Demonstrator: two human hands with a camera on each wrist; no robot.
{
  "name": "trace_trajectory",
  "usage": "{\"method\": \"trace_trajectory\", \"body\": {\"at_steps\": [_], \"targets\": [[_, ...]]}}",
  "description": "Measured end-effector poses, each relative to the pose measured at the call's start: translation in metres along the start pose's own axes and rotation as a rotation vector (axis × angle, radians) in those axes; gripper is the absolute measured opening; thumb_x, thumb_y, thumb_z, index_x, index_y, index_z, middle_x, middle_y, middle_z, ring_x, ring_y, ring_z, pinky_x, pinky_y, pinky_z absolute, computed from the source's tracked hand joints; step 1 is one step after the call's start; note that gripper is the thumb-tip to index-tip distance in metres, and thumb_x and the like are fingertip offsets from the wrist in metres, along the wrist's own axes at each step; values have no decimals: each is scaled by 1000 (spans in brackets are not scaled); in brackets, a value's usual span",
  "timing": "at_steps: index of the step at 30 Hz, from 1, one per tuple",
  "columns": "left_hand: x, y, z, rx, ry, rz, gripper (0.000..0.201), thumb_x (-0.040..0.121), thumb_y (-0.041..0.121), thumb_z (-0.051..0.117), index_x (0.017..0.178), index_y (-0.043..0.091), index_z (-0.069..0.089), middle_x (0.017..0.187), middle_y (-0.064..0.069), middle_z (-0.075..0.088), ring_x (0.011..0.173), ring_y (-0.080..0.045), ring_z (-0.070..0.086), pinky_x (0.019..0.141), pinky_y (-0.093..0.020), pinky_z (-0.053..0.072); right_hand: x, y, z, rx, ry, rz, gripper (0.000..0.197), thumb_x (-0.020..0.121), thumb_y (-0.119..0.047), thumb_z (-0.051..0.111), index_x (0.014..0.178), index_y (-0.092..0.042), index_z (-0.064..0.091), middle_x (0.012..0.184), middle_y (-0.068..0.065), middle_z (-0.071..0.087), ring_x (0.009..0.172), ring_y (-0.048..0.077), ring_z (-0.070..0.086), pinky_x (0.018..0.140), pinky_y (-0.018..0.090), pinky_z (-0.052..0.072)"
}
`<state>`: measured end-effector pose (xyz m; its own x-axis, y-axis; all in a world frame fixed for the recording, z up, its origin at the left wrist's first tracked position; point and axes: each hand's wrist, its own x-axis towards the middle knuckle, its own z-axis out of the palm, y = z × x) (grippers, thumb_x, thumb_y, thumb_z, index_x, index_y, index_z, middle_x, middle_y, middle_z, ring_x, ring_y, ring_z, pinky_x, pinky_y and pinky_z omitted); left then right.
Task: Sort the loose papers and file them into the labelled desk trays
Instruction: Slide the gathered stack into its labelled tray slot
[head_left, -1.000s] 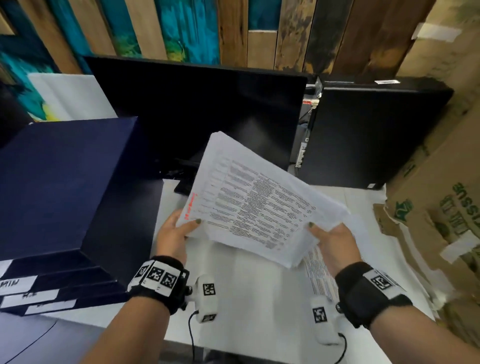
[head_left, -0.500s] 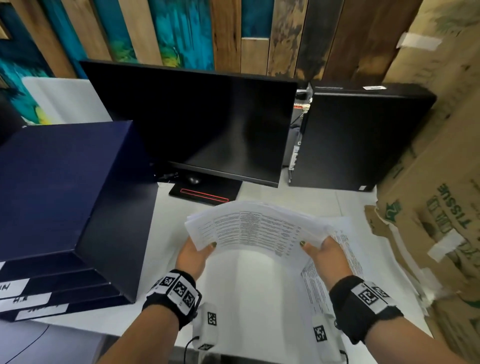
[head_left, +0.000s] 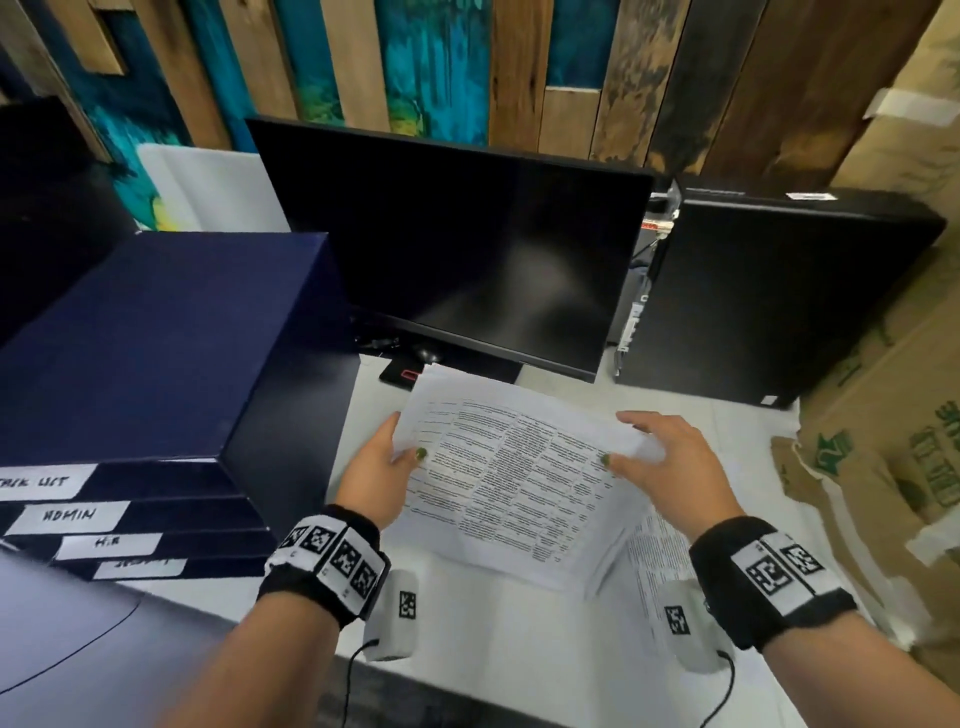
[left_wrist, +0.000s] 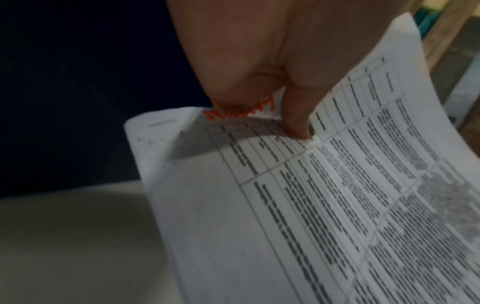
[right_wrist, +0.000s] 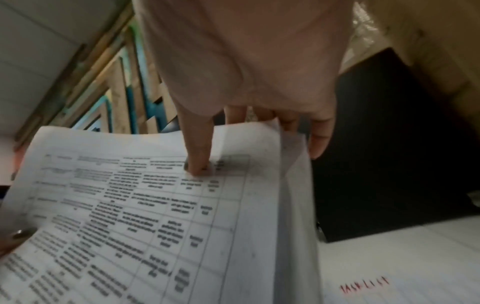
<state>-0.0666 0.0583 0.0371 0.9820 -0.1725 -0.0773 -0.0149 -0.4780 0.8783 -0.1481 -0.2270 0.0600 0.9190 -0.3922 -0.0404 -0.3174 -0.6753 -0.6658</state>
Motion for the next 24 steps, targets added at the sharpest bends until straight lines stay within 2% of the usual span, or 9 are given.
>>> {"method": "trace_trajectory", "body": {"at_steps": [1,3,6,8,13,15,18,22,24], "targets": [[0,4,-3,18,-15,14,31,94,3,48,115,26,52,102,13,64,89,-2,61,67,-8,47,0,-4,0,-87,-15,-25,44,79,-41,70,120,-40,53,120,-13,48,120,14,42,105,37,34],[-5,8,-11,77,-48,36,28,94,7,49,110,29,49,102,14,65,93,-8,64,74,-20,52,-2,-19,6,-85,-93,-72,42,81,-43,67,121,-37,54,114,-17,45,116,10,44,102,29,34],[-16,14,-19,174,-88,89,25,93,11,51,103,33,45,97,10,65,85,-13,63,66,-27,52,-10,-42,20,24,-246,-108,30,90,-35,59,119,-34,54,106,-17,52,92,1,50,78,14,38],[-24,15,-26,205,-104,114,22,92,13,52,102,31,47,93,7,66,79,-16,63,63,-31,51,-13,-52,30,44,-290,-154,15,94,-31,54,108,-36,56,100,-12,60,83,0,53,67,13,38],[-49,5,-62,131,-101,79,23,83,16,67,96,32,57,93,13,68,87,-8,63,72,-23,47,-24,-68,47,163,-335,-145,15,94,-26,53,104,-25,64,100,-12,68,90,7,62,72,19,43],[-59,-3,-79,193,-146,78,27,80,16,70,97,33,58,91,16,67,85,-4,61,70,-15,44,-31,-73,56,184,-348,-144,14,95,-25,53,98,-25,66,93,-11,70,86,6,63,66,17,43],[-75,-24,-105,303,-235,68,30,78,15,70,93,36,55,89,18,63,84,-2,59,65,-7,40,-44,-83,74,205,-359,-126,14,95,-23,52,98,-24,66,93,-12,69,85,3,62,64,16,41],[-97,-63,-143,273,-317,-58,22,86,21,63,107,29,60,103,13,67,92,-3,62,78,-17,49,-66,-92,105,196,-397,-82,18,94,-26,53,106,-22,66,100,-8,69,90,5,62,69,18,43],[-109,-84,-166,154,-338,-148,15,93,23,55,107,24,61,102,6,68,86,-7,64,74,-24,55,-80,-100,123,191,-415,-83,20,94,-26,53,109,-22,66,102,-8,69,91,4,62,69,16,43]]}}
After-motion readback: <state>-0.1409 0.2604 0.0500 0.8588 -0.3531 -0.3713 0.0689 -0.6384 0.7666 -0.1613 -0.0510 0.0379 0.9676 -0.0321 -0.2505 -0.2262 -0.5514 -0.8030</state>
